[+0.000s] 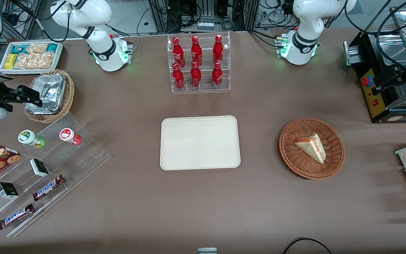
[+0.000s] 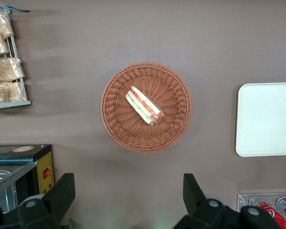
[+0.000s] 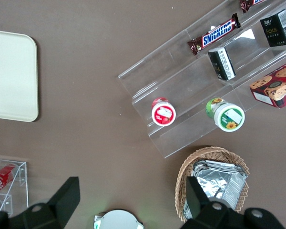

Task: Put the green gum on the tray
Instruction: 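Move the right gripper down toward the green-labelled gum bottle on the stand, then close the right gripper around the green gum bottle, then lift the gum bottle and carry it over the cream tray, then lower the held gum bottle onto the tray center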

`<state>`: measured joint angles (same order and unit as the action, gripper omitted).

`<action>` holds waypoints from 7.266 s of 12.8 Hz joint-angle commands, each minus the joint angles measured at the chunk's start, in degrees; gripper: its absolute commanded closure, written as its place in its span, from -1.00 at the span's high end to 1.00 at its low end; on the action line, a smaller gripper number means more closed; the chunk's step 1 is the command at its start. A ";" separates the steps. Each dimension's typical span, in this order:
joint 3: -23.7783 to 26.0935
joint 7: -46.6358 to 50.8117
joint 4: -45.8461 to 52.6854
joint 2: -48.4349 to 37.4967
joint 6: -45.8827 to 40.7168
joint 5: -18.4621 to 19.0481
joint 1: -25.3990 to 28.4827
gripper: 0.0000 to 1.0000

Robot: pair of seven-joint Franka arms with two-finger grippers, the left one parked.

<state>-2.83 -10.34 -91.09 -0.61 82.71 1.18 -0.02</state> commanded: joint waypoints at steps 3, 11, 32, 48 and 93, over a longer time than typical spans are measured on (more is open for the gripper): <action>0.63 0.67 -1.19 -0.80 -1.24 0.41 -0.77 0.98; -0.33 -6.32 -8.82 0.61 2.51 0.14 -1.30 0.98; -1.12 -56.89 -23.16 7.55 39.18 -0.20 -17.12 0.98; -0.95 -55.93 -24.41 7.38 37.97 -2.76 -16.42 -1.00; -0.07 63.96 5.40 42.09 46.21 -4.87 45.10 -1.00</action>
<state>-2.41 52.69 -87.82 39.54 127.77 -3.05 44.56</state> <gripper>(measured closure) 0.414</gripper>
